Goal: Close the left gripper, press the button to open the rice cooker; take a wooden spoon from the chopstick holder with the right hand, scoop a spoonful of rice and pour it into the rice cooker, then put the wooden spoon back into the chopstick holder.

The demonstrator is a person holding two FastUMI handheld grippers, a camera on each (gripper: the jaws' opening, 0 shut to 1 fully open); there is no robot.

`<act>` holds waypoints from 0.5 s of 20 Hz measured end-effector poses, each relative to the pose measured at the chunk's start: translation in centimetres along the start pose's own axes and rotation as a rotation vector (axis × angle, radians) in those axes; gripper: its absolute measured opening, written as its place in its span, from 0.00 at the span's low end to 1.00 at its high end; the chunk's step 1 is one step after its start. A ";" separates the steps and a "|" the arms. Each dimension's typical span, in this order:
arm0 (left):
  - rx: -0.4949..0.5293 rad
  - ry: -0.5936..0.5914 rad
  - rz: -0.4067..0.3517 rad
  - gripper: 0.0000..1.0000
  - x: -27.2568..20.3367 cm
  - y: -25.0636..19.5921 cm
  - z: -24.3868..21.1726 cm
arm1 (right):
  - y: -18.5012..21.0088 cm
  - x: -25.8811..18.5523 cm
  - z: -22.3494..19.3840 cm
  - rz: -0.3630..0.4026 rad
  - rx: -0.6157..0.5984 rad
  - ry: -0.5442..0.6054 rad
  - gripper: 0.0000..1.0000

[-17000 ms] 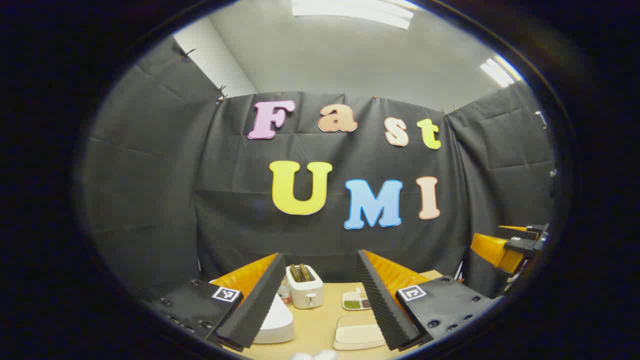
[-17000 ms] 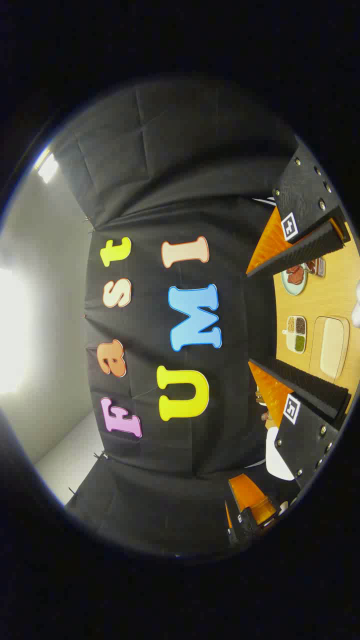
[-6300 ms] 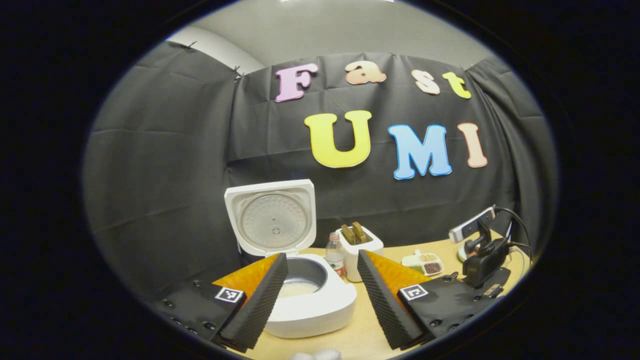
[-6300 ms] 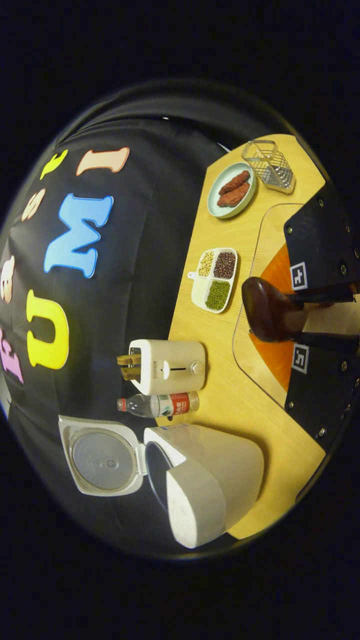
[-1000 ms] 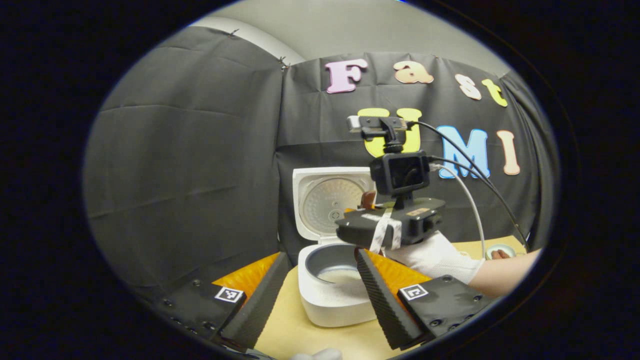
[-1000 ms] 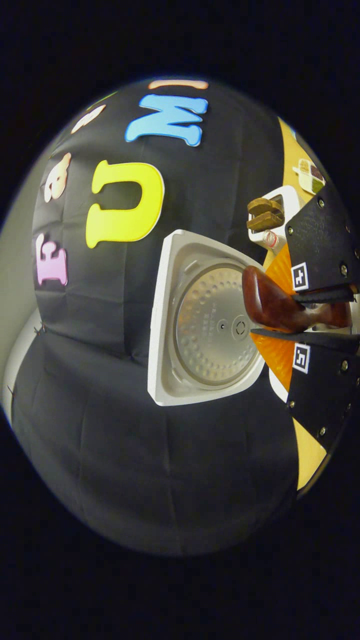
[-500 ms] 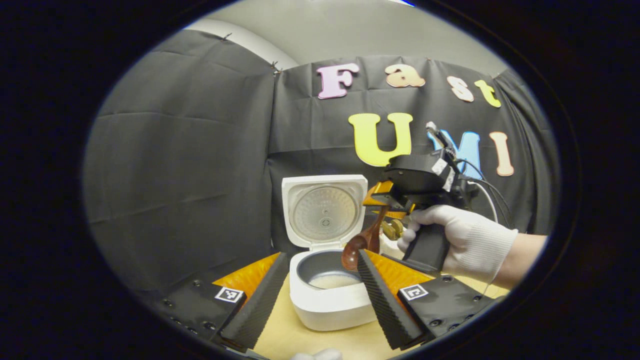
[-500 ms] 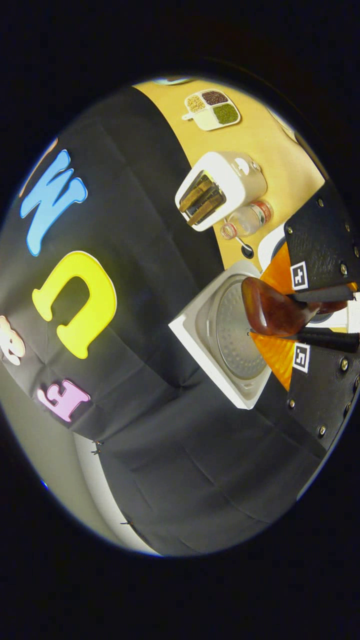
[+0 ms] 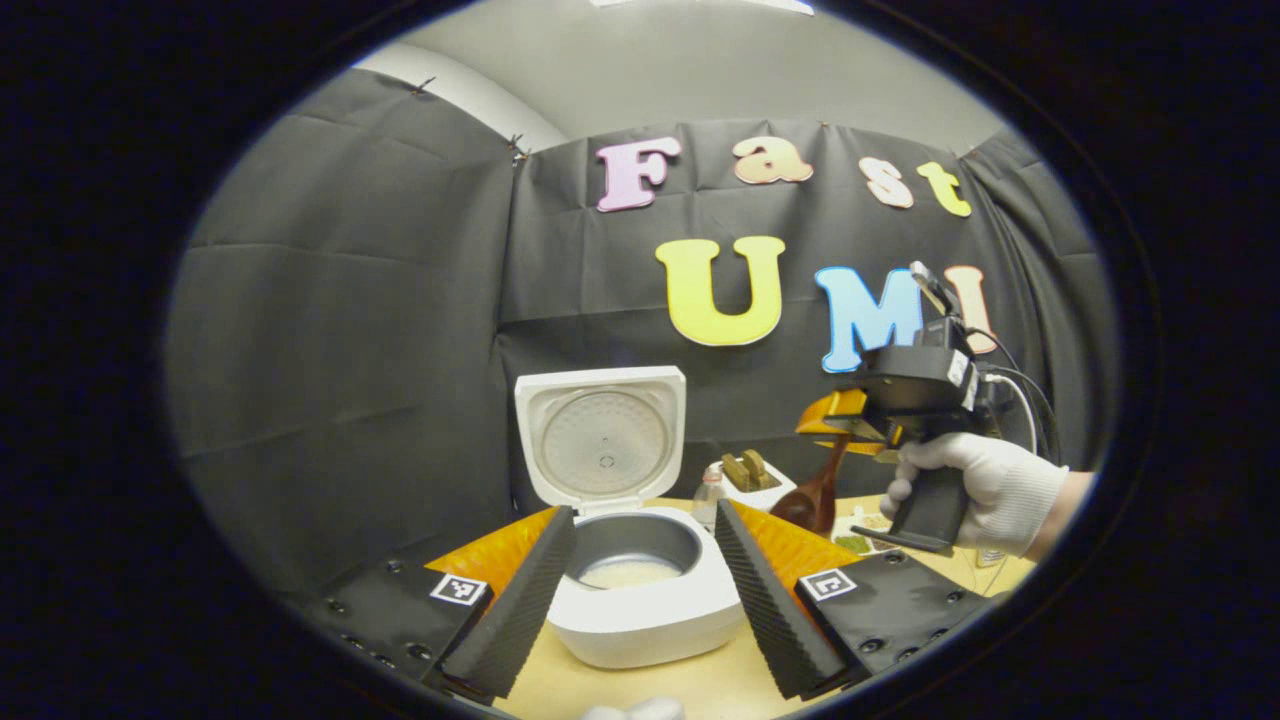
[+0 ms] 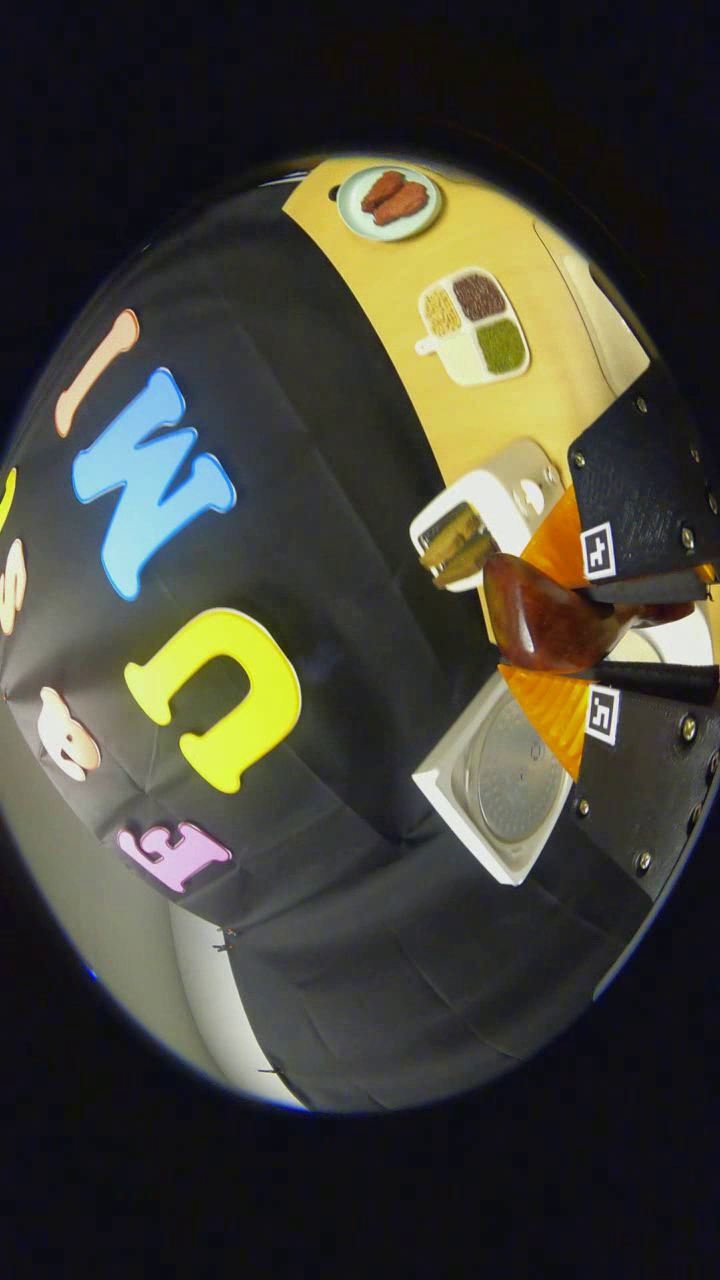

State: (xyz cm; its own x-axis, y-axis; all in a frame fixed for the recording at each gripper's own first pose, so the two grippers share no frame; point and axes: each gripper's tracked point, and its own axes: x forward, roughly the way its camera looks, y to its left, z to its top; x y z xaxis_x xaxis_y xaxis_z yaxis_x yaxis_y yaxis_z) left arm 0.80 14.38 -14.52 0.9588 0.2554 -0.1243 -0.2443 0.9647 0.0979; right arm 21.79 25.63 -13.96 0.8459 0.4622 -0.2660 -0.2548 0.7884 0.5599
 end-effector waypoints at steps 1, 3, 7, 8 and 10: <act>0.004 -0.007 -0.016 0.97 0.1 -0.9 0.4 | -2.0 -1.1 1.2 -0.033 0.006 -0.018 0.24; 0.019 -0.019 -0.042 0.98 -0.1 -2.5 0.9 | -6.9 -3.3 2.9 -0.102 0.019 -0.052 0.24; 0.016 -0.037 -0.094 0.99 -0.4 -5.8 2.1 | -17.9 -8.3 6.3 -0.262 0.041 -0.108 0.24; 0.010 -0.034 -0.104 0.99 -0.6 -6.6 2.2 | -20.7 -9.8 7.4 -0.303 0.052 -0.134 0.24; 0.003 -0.026 -0.117 0.99 -0.9 -8.1 2.1 | -26.1 -12.2 9.4 -0.381 0.079 -0.177 0.24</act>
State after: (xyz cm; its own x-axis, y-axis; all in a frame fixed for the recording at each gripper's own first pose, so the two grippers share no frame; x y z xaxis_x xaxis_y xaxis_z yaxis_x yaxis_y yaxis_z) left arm 2.23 6.23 -13.16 0.9842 0.1395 -0.1090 -0.1303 0.9876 0.0872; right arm 22.49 -4.40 -17.94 0.9418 0.0619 -0.3303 0.1220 0.8528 0.5078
